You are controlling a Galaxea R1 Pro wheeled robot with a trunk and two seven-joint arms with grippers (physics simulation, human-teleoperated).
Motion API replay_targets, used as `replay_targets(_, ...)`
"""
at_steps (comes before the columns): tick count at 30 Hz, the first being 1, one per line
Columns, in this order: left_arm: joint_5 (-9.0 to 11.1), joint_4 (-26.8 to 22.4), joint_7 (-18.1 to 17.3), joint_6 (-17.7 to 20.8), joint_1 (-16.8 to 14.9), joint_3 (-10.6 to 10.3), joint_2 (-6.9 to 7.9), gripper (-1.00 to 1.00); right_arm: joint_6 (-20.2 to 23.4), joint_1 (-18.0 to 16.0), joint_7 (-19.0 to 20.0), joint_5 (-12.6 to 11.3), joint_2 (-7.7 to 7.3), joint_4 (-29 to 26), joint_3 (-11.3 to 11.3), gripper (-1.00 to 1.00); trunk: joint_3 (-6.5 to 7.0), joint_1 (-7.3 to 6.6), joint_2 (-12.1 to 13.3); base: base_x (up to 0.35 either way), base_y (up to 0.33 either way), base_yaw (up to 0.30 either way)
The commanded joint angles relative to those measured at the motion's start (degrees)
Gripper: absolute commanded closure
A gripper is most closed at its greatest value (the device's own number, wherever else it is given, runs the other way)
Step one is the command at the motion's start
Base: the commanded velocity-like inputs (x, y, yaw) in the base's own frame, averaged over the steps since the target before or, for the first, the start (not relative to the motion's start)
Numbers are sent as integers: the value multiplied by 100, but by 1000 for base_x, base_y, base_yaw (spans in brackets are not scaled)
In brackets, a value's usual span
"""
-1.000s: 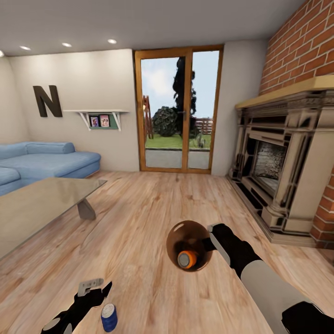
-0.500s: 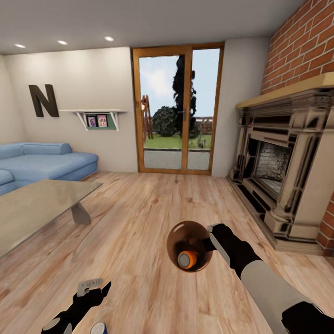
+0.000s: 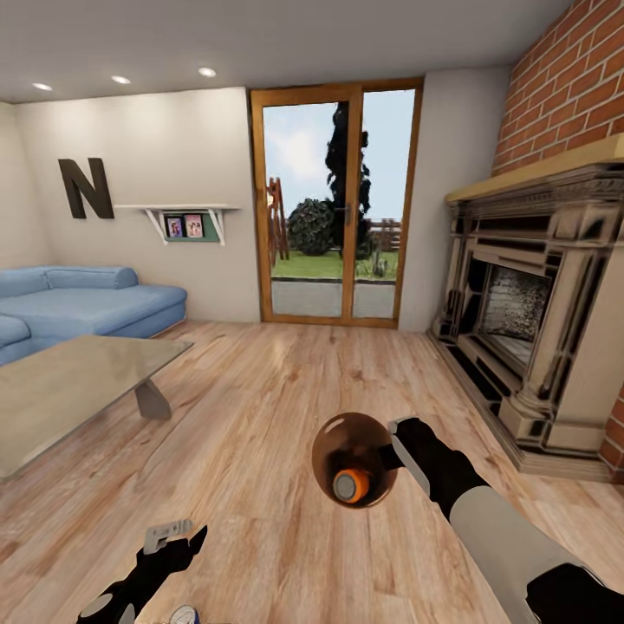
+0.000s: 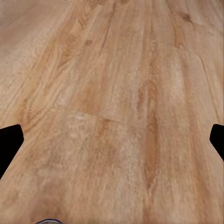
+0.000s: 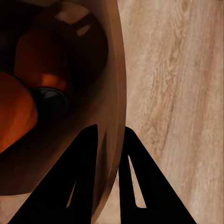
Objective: Put the three can of soda from the living room inside the tash can in the kitchen.
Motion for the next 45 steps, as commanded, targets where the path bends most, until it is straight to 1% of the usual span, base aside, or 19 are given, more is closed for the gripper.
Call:
replay_targets(1,2,1,0,-1,-1,0,0,-100,-6,-3,17,-15,1,-6,-5,100,1,-1,-1,3,-1,179)
replay_targets(19,-8,1,-4,-1,2,0,0,-100,-6,-3,13,-15,1,-6,-5,100,1,-1,-1,6,0,227)
replay_targets(28,-24,15,1,58,-6,-3,3,-100,-6,-3,22,-15,-4,-6,-11,100,1,-1,-1,103,0,58)
replay_targets(31,-27,132,26,82,-20,-7,6,-100,-6,-3,28,-15,-6,-6,-13,100,1,-1,-1,183,0,5)
replay_targets(35,-32,446,64,101,-66,-15,8,-100,-6,-3,37,-15,-7,-6,-14,100,1,-1,-1,251,0,2)
replay_targets(37,-35,582,104,178,-135,-24,13,-100,-5,-3,38,-15,-7,-6,-14,100,1,-1,-1,284,0,0)
replay_targets(41,-39,786,350,469,-298,-35,22,-100,-2,-3,45,-18,-7,-6,-14,100,1,-1,-1,304,0,0)
replay_targets(42,-42,869,485,585,-375,-43,23,-100,-1,-3,46,-20,-7,-6,-14,100,1,-1,-1,314,0,0)
replay_targets(44,-47,945,595,711,-457,-50,25,-100,0,-3,47,-21,-7,-6,-14,100,1,-1,-1,316,0,0)
replay_targets(45,-50,1006,671,868,-565,-54,25,-100,1,-3,48,-22,-6,-3,-12,100,1,-1,-1,319,0,0)
